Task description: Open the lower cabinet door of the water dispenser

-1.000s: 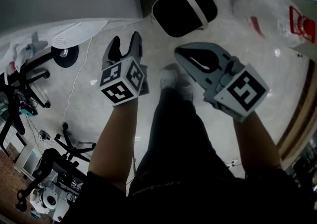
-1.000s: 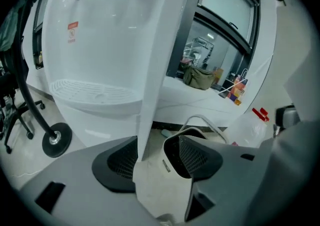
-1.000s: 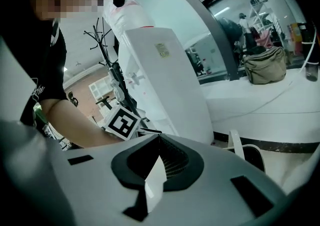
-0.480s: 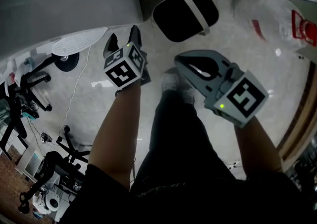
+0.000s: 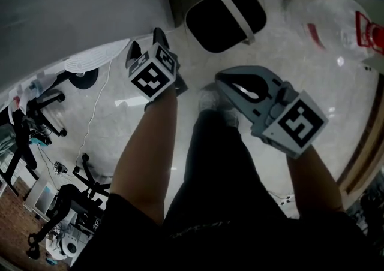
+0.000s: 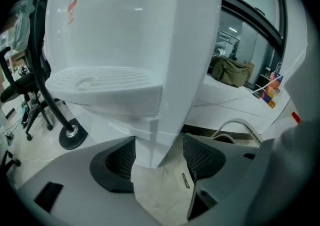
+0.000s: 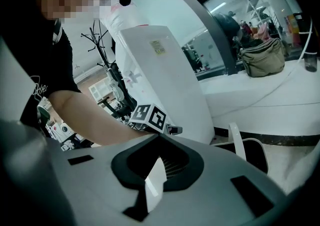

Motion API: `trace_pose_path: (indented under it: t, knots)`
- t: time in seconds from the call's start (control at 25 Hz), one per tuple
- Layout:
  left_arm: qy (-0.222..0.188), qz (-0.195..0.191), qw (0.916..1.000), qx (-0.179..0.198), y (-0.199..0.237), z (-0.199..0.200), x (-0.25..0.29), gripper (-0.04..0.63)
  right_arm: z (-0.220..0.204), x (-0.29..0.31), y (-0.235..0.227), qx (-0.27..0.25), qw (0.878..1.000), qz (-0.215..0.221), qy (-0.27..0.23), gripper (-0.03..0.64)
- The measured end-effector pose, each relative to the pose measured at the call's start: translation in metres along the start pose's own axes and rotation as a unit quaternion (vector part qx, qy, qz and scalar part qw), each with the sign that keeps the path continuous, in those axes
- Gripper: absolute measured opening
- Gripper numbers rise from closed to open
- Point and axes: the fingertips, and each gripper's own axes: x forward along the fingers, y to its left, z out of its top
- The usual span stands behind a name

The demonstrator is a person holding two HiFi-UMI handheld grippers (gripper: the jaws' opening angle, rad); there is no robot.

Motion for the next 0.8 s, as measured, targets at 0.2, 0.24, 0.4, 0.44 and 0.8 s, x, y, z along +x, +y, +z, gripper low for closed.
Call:
trace_pose_path:
  t: [0.2, 0.24, 0.4, 0.44, 0.8]
  knots:
    - [-0.005, 0.02, 0.9998, -0.005, 0.0034, -0.0005, 0.0016, 0.293, -0.0024, -0.003, -0.0048, 0.003, 1.0, -0.003, 0.004, 0.012]
    - [-0.006, 0.024, 0.9997, -0.009, 0.0042, 0.0, 0.0021, 0.29, -0.0025, -0.0028, -0.0055, 0.002, 1.0, -0.004, 0.004, 0.013]
    - [-0.006, 0.034, 0.9992, -0.019, 0.0057, 0.0008, 0.002, 0.273, -0.0031, -0.0017, -0.0039, -0.001, 1.0, 0.0, 0.005, 0.012]
    - [-0.005, 0.034, 0.9992, -0.017, 0.0054, 0.0006, 0.0019, 0.272, -0.0038, -0.0018, -0.0031, -0.001, 1.0, 0.0, 0.007, 0.012]
    - [0.005, 0.028, 0.9995, -0.011, 0.0057, -0.0013, 0.0012, 0.258, -0.006, -0.0043, -0.0011, -0.003, 1.0, 0.0, 0.011, 0.012]
